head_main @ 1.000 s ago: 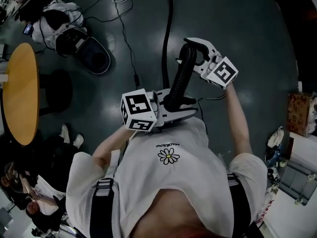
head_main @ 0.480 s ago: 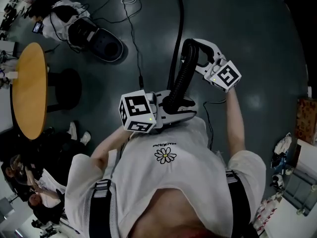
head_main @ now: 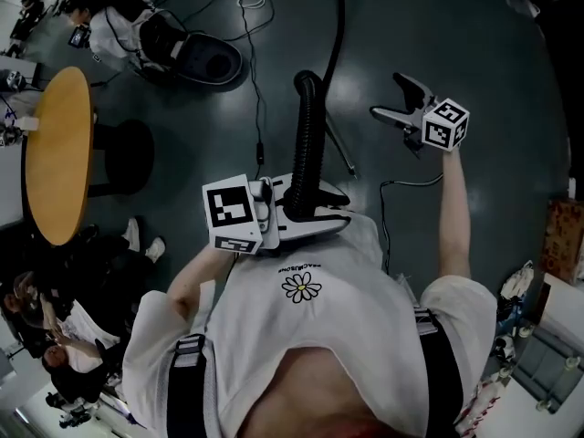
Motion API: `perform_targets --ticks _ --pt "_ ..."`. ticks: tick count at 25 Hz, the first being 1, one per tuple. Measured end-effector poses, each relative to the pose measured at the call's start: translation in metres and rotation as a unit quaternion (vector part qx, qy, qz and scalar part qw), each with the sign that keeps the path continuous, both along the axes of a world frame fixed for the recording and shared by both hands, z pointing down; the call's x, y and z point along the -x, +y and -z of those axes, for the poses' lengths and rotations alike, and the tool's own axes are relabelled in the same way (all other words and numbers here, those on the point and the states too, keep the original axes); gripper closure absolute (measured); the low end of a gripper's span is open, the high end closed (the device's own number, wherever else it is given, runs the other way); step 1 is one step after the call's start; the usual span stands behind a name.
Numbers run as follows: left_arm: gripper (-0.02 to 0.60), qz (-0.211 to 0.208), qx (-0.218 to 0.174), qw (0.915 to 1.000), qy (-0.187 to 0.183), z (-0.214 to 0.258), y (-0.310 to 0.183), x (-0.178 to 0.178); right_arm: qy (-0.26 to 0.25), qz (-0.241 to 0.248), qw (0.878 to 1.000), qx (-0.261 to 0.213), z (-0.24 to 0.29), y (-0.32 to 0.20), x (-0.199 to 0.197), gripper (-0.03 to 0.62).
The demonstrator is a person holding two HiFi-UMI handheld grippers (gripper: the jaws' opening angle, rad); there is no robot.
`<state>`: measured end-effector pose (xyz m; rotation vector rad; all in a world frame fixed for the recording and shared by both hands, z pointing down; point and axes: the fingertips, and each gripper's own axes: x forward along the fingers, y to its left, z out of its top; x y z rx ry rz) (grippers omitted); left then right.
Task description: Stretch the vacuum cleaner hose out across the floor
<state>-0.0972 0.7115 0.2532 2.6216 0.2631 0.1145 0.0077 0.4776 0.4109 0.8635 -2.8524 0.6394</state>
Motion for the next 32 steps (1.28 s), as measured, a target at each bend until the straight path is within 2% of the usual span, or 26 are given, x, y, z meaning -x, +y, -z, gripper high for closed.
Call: perform_targets --ticks 2,5,7,10,11,12,13,15,16,19,21,22,23,24,25,26,27,28,30,32 --pt "0.472 -0.008 -0.016 0.9998 -0.005 0.001 0.004 -0.005 -0.008 0.052 0.998 0.04 -0.025 0.009 0.025 0.043" --pt "0.472 -0.019 -0.026 0.9993 -0.02 -0.004 0.009 -0.016 0.009 0.148 0.986 0.071 -0.067 0.02 0.092 0.043" --pt "0.472 -0.034 -0.039 0.9981 -0.034 -0.006 0.017 -0.023 0.009 0.173 0.982 0.076 -0.085 0.012 0.128 0.043" --pt "0.472 -0.027 -0.052 0.9969 -0.052 -0.01 0.018 -0.022 -0.04 0.177 0.977 0.111 -0.081 -0.02 0.163 0.053" --pt "0.472 -0.01 -0.046 0.9975 -0.053 -0.011 0.012 -0.018 -0.039 0.17 0.978 0.119 -0.078 -0.031 0.167 0.189" --pt "0.472 0.015 -0.036 0.9979 -0.052 -0.012 0.003 -0.012 -0.019 0.156 0.982 0.107 -0.075 -0.042 0.168 0.402" --pt "0.472 0.042 -0.024 0.9975 -0.052 -0.014 -0.008 -0.005 0.014 0.141 0.987 0.078 -0.073 -0.052 0.168 0.438" --pt "0.472 0.079 -0.016 0.9952 -0.057 -0.016 -0.025 0.007 0.07 0.116 0.991 0.012 -0.061 -0.068 0.168 0.473" --pt "0.472 0.086 -0.025 0.9939 -0.065 -0.017 -0.03 0.009 0.074 0.104 0.992 -0.012 -0.05 -0.075 0.168 0.479" --pt "0.472 0.095 -0.061 0.9897 -0.088 -0.019 -0.036 0.012 0.039 0.047 0.995 -0.073 0.009 -0.097 0.158 0.493" --pt "0.472 0.11 -0.074 0.9872 -0.089 -0.017 -0.046 0.014 0.025 0.02 0.991 -0.126 0.057 -0.104 0.148 0.501" --pt "0.471 0.115 -0.075 0.9866 -0.088 -0.016 -0.051 0.014 -0.004 0.013 0.988 -0.153 0.088 -0.102 0.143 0.509" --pt "0.471 0.118 -0.066 0.9873 -0.084 -0.014 -0.057 0.015 -0.063 0.008 0.982 -0.176 0.126 -0.098 0.136 0.585" --pt "0.471 0.118 -0.036 0.9899 -0.07 -0.011 -0.063 0.015 -0.135 0.008 0.971 -0.198 0.169 -0.091 0.129 0.585" --pt "0.471 0.114 0.015 0.9925 -0.043 -0.006 -0.07 0.015 -0.183 0.012 0.957 -0.224 0.208 -0.083 0.124 0.585" --pt "0.471 0.11 0.073 0.9912 -0.008 0.0 -0.077 0.015 -0.186 0.018 0.949 -0.253 0.235 -0.077 0.123 0.585" --pt "0.471 0.111 0.119 0.9865 0.023 0.005 -0.085 0.017 -0.154 0.027 0.949 -0.275 0.248 -0.073 0.126 0.585" --pt "0.471 0.116 0.139 0.9824 0.044 0.006 -0.089 0.019 -0.11 0.036 0.952 -0.284 0.246 -0.069 0.131 0.585" --pt "0.471 0.126 0.122 0.9825 0.062 0.005 -0.085 0.027 -0.036 0.045 0.964 -0.261 0.216 -0.062 0.132 0.585" --pt "0.471 0.107 0.087 0.989 0.052 0.004 -0.069 0.027 0.044 0.038 0.97 -0.236 0.165 -0.056 0.121 0.583"
